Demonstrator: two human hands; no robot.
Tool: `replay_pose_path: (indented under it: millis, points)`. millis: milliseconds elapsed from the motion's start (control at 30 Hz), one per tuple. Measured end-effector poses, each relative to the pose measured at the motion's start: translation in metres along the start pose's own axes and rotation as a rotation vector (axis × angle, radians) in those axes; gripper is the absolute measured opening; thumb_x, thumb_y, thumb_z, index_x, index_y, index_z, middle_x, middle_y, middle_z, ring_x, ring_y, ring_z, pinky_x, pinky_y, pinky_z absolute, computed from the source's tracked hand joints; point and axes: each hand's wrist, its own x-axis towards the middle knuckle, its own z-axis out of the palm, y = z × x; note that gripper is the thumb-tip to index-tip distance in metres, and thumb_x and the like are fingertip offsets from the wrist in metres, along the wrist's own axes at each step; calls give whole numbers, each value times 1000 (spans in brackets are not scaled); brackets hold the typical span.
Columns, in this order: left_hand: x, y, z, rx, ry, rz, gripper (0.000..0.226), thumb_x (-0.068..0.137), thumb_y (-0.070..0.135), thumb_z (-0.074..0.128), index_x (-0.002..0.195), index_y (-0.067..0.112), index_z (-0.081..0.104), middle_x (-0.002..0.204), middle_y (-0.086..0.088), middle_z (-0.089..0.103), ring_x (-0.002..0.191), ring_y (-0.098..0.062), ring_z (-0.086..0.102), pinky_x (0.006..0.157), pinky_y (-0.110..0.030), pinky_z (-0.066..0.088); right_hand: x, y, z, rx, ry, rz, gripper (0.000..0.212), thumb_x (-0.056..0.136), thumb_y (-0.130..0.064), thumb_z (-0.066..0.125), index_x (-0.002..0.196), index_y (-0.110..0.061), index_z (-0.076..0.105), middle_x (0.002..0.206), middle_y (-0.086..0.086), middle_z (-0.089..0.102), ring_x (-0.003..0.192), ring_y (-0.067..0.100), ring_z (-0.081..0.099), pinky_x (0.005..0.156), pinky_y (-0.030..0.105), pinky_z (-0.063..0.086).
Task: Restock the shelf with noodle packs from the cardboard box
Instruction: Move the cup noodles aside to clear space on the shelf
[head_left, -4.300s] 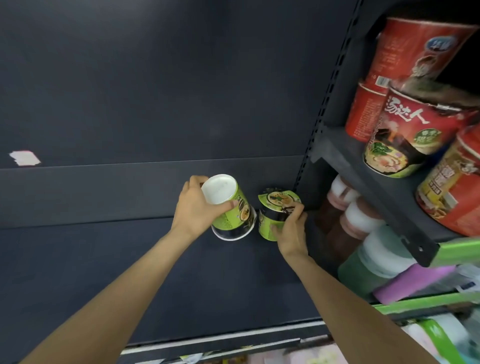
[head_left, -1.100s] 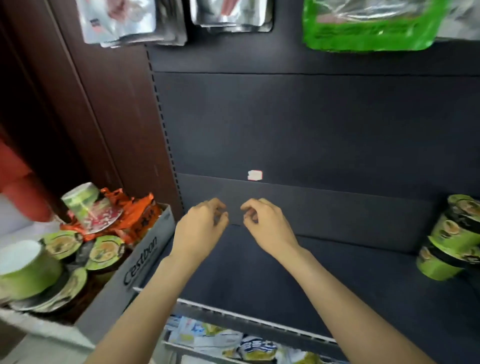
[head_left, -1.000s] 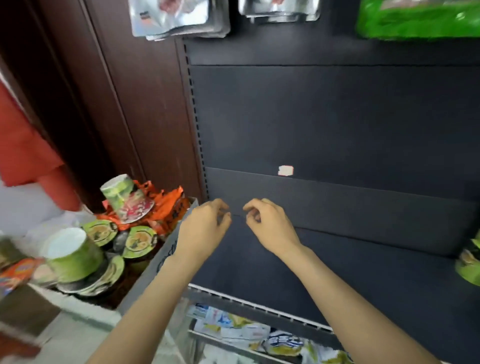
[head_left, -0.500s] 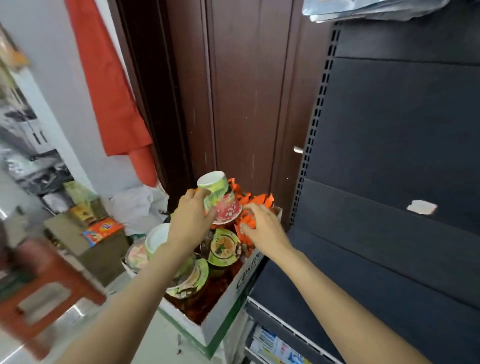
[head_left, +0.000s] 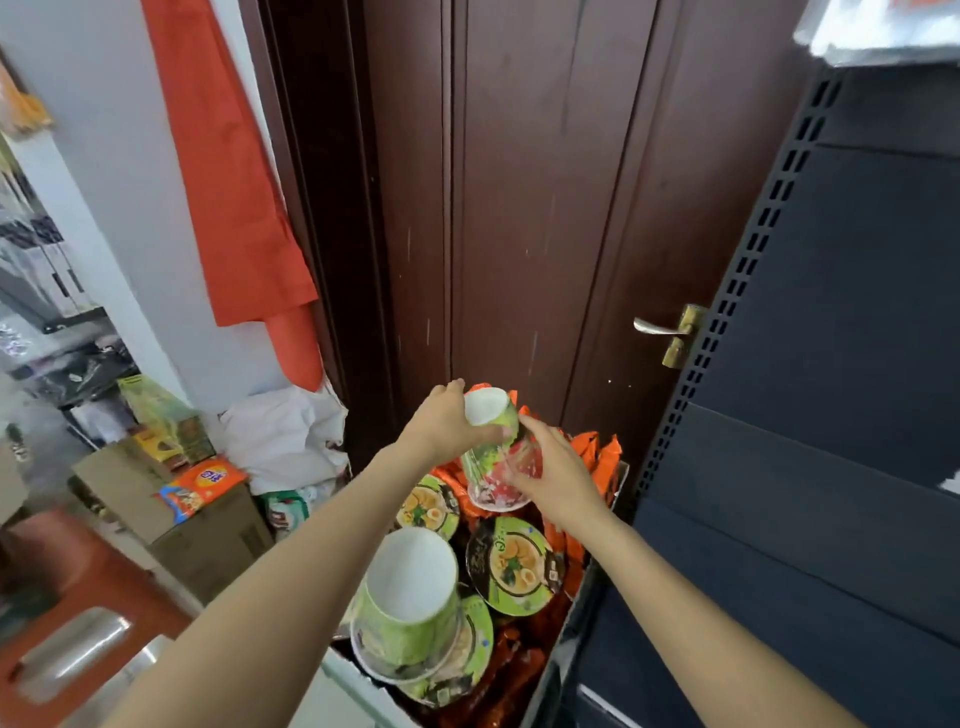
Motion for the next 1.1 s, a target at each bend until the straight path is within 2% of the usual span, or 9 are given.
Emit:
replay_pose_path:
  millis: [67, 167, 267, 333, 433, 633, 900, 1033, 1100]
  points:
    - [7, -7, -2, 25, -12, 20, 79, 72, 53, 72, 129, 5, 44, 119, -8, 48, 118, -28, 44, 88, -34, 39, -2, -2, 4, 27, 34, 19, 62, 88, -17, 63, 142, -26, 35, 135, -2, 45, 100, 2, 47, 76, 4, 34]
    - [8, -17, -2, -7, 24, 116, 51, 70, 54, 73, 91, 10, 55, 85, 1, 51, 106, -26, 47, 74, -29, 35, -6, -5, 10, 71, 87, 83, 59, 88, -20, 64, 141, -22, 38, 137, -2, 44, 120, 8, 43, 92, 11, 30]
    - [0, -26, -5, -147, 116, 133, 56, 72, 49, 72, 107, 9, 60, 97, -3, 56, 107, -22, 43, 70, -26, 34, -12, -9, 16, 110, 182, 212, 59, 88, -29, 63, 141, -19, 39, 138, 3, 41, 129, 17, 39, 103, 24, 29]
    - [-8, -31, -10, -227, 152, 187, 49, 70, 50, 73, 99, 12, 62, 83, 2, 54, 95, -25, 49, 59, -24, 33, -18, -12, 21, 144, 258, 302, 67, 87, -39, 63, 143, -15, 36, 142, 4, 38, 133, 21, 37, 110, 33, 30]
    - [-23, -29, -21, -354, 170, 217, 38, 74, 47, 70, 92, 14, 65, 74, 2, 58, 76, -17, 53, 52, -18, 36, -34, -25, 20, 529, 303, 444, 93, 71, -62, 66, 146, -20, 29, 145, 0, 41, 133, 20, 40, 111, 45, 32]
    - [-64, -14, -31, -552, 29, 206, 59, 61, 68, 57, 88, 18, 69, 86, -7, 71, 85, -22, 68, 84, -47, 54, -72, -45, -1, 1136, 185, 416, 68, 72, -46, 69, 133, -25, 47, 127, 6, 60, 116, 23, 57, 97, 43, 45]
    - [-120, -10, -22, -589, 2, 203, 44, 67, 68, 58, 80, 28, 70, 88, -2, 71, 89, -21, 66, 92, -49, 50, -118, -54, -9, 1094, 167, 423, 46, 85, -47, 57, 125, -25, 55, 117, 2, 66, 108, 20, 61, 97, 39, 45]
    - [-140, -23, -22, -411, 47, 189, 51, 77, 64, 60, 105, 22, 68, 108, 11, 66, 102, -11, 60, 95, -35, 47, -135, -61, -6, 892, 295, 375, 80, 67, -61, 71, 137, -38, 40, 131, -6, 54, 118, 16, 53, 97, 39, 46]
    - [-147, -36, -21, -226, 83, 147, 59, 76, 57, 66, 121, 19, 60, 124, 6, 60, 114, -15, 55, 99, -37, 44, -142, -64, -6, 771, 393, 346, 72, 73, -50, 73, 136, -37, 40, 123, -7, 56, 113, 13, 55, 96, 34, 45]
